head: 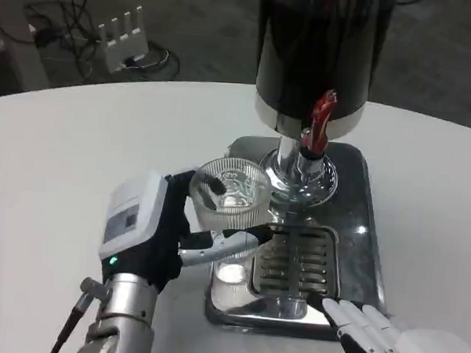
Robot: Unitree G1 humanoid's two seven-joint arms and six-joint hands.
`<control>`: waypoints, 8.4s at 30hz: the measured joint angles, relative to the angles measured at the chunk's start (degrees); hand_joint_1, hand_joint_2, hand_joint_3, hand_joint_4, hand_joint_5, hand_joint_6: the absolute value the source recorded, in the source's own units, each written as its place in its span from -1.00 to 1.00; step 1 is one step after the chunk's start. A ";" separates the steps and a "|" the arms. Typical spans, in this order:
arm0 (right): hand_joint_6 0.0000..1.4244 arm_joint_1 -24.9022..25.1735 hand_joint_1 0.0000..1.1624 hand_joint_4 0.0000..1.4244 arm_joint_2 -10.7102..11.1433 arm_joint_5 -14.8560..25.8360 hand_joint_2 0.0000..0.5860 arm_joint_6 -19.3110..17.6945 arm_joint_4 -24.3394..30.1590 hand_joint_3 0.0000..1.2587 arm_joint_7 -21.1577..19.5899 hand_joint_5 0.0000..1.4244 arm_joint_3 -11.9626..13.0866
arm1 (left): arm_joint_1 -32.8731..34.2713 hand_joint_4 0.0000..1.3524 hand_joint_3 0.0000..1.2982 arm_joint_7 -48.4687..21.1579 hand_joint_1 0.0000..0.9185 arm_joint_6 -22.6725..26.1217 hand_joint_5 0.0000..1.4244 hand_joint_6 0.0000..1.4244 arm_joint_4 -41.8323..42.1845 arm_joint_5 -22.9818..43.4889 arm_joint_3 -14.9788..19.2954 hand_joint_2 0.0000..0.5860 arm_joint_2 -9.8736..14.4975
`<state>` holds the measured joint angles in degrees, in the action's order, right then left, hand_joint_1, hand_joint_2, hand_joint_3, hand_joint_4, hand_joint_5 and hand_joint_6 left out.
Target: Grasp the cup under the faucet to collect the drink, then remove the cup.
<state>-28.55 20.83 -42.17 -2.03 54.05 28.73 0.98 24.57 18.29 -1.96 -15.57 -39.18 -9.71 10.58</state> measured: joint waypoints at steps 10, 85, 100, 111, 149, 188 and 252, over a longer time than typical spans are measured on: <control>-1.00 -0.20 -0.41 -1.00 0.00 1.09 0.55 0.10 -0.03 -0.99 -0.11 -1.00 0.90 | 9.30 0.42 0.33 1.55 0.36 2.24 0.54 0.77 -8.92 -1.69 -5.96 -0.93 -4.42; -1.00 -3.23 -0.34 -1.00 -1.15 5.36 0.61 -2.73 -0.04 -0.95 -4.29 -1.00 4.85 | -14.85 -0.90 -1.00 -7.97 -1.00 -6.82 -0.78 -0.88 29.37 16.95 -1.15 -0.83 1.49; -1.00 -3.93 -0.33 -1.00 -1.84 4.97 0.62 -2.76 -0.09 -0.95 -4.33 -1.00 4.27 | -3.70 -0.98 -1.00 -19.14 -1.00 5.01 -0.82 -0.89 35.35 18.55 -3.70 -0.78 -5.21; -1.00 -4.62 -0.33 -1.00 -2.04 5.36 0.62 -3.00 -0.15 -0.95 -4.65 -1.00 4.74 | -1.81 -0.99 -1.00 -21.47 -1.00 6.35 -0.84 -0.90 35.26 16.00 -7.27 -0.77 -6.40; -1.00 -1.78 -0.08 -1.00 -5.04 10.78 0.34 -3.39 -7.56 -0.93 -8.71 -1.00 3.11 | 2.08 -1.00 -1.00 -24.65 -1.00 4.09 -1.00 -1.00 30.32 0.03 -14.07 -0.69 -2.46; -0.78 24.63 0.39 -0.90 -24.36 23.55 -0.43 -5.02 -44.82 -0.92 -38.19 -0.88 -6.25 | 5.52 -1.00 -1.00 -24.81 -1.00 3.60 -1.00 -1.00 26.94 0.26 -13.85 -0.77 -2.77; -0.71 41.70 0.39 -0.84 -24.46 18.89 -0.45 -4.48 -60.80 -0.87 -51.59 -0.79 -11.87 | 0.21 -1.00 -1.00 -26.75 -1.00 4.74 -0.96 -0.99 34.34 0.22 -12.67 -0.76 -1.68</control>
<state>13.15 -3.63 -23.28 -6.51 -6.76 -22.86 -10.89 24.78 -8.46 2.79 18.77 -38.96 -22.37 8.91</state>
